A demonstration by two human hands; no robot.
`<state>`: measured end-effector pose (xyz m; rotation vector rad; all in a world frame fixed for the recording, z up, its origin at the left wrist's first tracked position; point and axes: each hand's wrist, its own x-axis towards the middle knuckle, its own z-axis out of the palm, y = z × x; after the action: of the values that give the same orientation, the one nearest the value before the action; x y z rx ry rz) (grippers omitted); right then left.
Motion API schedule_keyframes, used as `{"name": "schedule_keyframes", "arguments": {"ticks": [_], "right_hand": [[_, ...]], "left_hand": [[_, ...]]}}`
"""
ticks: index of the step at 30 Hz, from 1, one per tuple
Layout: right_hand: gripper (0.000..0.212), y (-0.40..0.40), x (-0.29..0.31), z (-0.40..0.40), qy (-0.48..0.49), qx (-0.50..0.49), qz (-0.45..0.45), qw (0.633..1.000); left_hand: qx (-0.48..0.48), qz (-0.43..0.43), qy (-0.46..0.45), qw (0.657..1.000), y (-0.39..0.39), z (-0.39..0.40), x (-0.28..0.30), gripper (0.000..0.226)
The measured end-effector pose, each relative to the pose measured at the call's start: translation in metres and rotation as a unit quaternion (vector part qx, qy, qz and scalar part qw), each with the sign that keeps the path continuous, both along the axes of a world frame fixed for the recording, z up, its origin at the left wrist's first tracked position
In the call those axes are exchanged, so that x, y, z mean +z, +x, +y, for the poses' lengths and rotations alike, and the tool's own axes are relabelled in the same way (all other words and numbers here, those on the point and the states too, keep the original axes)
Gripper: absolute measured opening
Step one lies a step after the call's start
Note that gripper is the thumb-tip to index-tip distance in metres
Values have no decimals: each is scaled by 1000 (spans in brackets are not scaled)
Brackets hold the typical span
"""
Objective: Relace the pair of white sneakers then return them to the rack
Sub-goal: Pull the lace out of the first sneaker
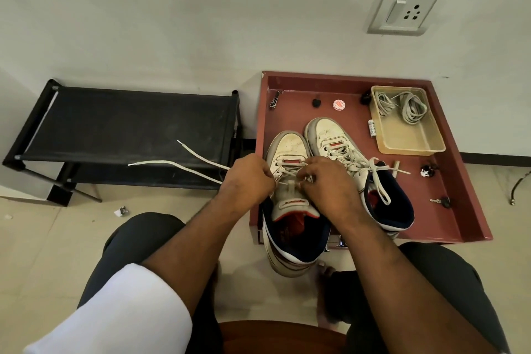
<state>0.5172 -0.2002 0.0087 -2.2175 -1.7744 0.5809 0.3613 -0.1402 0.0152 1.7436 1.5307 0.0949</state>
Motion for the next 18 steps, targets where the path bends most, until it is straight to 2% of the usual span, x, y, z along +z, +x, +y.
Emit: {"name": "schedule_keyframes", "arguments": {"ticks": [2,4,6,8,9,12,14,16,18], "right_hand": [[17,-1,3,0,-14,20,-47,999],[14,-1,3,0,6,26,-57,998],[12,7,4,-1,53,-46,9,997],[19,14,7,-1,67,-138,94,984],[20,15,8,-1,59,-153,114,980],[8,5,13,1,18,-69,77,994],[26,0,13,2,-25,5,-14,1000],[20,-2,13,5,-27,37,-73,996],[13,-1,13,7,-15,35,-65,997]], "left_hand": [[10,-12,-9,1000,-2,1,-1,8],[18,-23,-21,999,-4,3,-1,8],[16,-26,-27,999,-5,4,-1,10],[11,-21,-26,999,-5,5,0,9],[10,-20,-24,999,-5,6,0,8],[13,-27,-24,999,-5,6,-2,7],[14,-36,-29,999,-5,5,-3,6],[14,-39,-31,999,-6,5,-3,6],[17,-39,-30,999,-6,5,-3,7]]}}
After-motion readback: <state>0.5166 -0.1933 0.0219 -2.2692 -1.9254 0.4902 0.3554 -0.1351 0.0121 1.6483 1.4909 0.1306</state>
